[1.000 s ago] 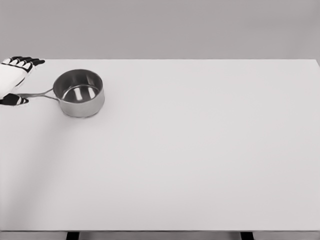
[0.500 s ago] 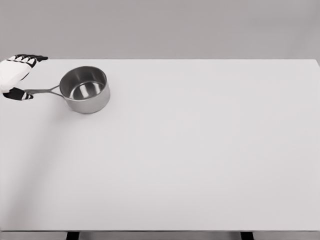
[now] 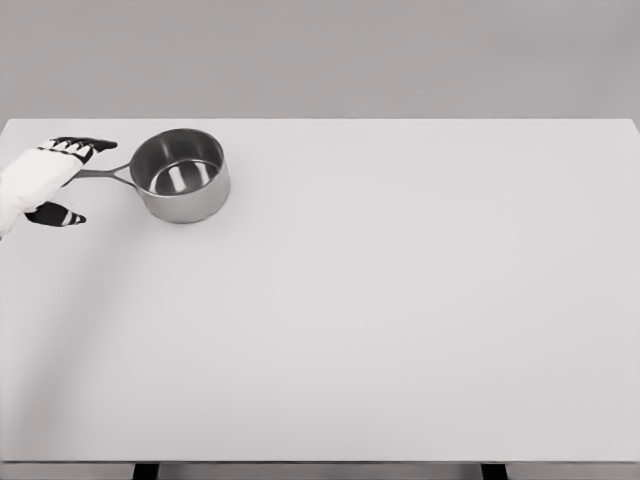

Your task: Rotate pot handle

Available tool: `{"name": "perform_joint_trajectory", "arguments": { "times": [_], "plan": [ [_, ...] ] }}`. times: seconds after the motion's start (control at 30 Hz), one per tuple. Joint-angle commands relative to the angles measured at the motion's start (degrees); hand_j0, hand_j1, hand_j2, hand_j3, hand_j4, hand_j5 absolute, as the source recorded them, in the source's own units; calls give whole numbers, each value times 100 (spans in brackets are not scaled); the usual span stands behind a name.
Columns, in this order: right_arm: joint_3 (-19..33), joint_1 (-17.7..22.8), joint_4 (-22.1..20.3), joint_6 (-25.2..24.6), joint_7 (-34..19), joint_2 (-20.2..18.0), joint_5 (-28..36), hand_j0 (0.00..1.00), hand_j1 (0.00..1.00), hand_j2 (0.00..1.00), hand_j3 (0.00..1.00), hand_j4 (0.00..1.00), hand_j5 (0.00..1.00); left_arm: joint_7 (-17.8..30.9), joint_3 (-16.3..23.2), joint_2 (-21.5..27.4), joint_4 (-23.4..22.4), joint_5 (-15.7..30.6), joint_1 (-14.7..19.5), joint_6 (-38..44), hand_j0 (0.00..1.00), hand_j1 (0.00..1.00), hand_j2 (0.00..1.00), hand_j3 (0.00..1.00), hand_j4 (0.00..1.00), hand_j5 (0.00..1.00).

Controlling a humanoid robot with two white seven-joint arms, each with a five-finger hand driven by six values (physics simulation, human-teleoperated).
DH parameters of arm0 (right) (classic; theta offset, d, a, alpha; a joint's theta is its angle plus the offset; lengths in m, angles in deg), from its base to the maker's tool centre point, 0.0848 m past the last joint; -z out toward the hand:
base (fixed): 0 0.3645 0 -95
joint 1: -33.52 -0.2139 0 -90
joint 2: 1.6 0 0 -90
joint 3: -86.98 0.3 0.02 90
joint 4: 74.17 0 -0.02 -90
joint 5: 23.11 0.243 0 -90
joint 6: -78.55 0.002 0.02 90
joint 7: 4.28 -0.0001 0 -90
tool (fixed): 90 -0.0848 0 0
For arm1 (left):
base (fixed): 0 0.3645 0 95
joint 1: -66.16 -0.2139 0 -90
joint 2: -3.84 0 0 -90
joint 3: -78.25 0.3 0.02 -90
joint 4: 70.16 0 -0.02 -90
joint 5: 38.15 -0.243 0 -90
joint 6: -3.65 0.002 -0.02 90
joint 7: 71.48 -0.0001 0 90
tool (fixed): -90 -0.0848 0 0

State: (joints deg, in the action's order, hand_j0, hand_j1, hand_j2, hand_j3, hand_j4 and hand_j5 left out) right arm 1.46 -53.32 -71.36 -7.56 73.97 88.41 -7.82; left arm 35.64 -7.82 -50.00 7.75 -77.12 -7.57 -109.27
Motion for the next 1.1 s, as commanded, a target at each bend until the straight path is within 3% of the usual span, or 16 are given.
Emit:
{"name": "perform_joint_trajectory", "arguments": {
  "times": [0.0,0.1,0.27,0.47,0.6,0.73,0.83,0.93,1.07],
  "plan": [
    [1,0,0,-3,-2,0,0,100,100,100,100,100,100,-33,-225,127,936,618,-79,-177,100,100,100,100,100,100],
    [1,0,0,-3,-2,0,0,100,100,100,100,100,100,-33,-1323,119,1737,891,-730,-1091,100,100,100,100,100,100],
    [1,0,0,6,-2,0,0,100,100,100,100,100,100,-33,-2027,-127,2414,1585,-1319,-1208,100,100,100,100,100,100],
    [1,0,0,-3,-2,0,0,100,100,100,100,100,100,-24,-2001,-409,2396,1779,-1908,-1208,100,100,100,100,100,100],
    [1,0,0,-3,-2,0,0,100,100,100,100,100,100,-6,-1939,-453,2335,1788,-2075,-1208,100,100,100,100,100,100],
    [1,0,0,-3,-2,0,0,100,100,100,100,100,100,38,-1869,-479,2036,1682,-1970,-1208,100,100,100,100,100,100],
    [1,0,0,-3,-2,0,0,100,100,100,100,100,100,266,-1711,-531,2018,1638,-1882,-1208,100,100,100,100,100,100],
    [1,0,0,-3,-2,0,0,100,100,100,100,100,100,855,-1482,-848,2106,1664,-1873,-1208,100,100,100,100,100,100],
    [1,0,0,-3,-2,0,0,100,100,100,100,100,100,908,-1473,-831,2194,1735,-1864,-1208,100,100,100,100,100,100]
  ]
}}
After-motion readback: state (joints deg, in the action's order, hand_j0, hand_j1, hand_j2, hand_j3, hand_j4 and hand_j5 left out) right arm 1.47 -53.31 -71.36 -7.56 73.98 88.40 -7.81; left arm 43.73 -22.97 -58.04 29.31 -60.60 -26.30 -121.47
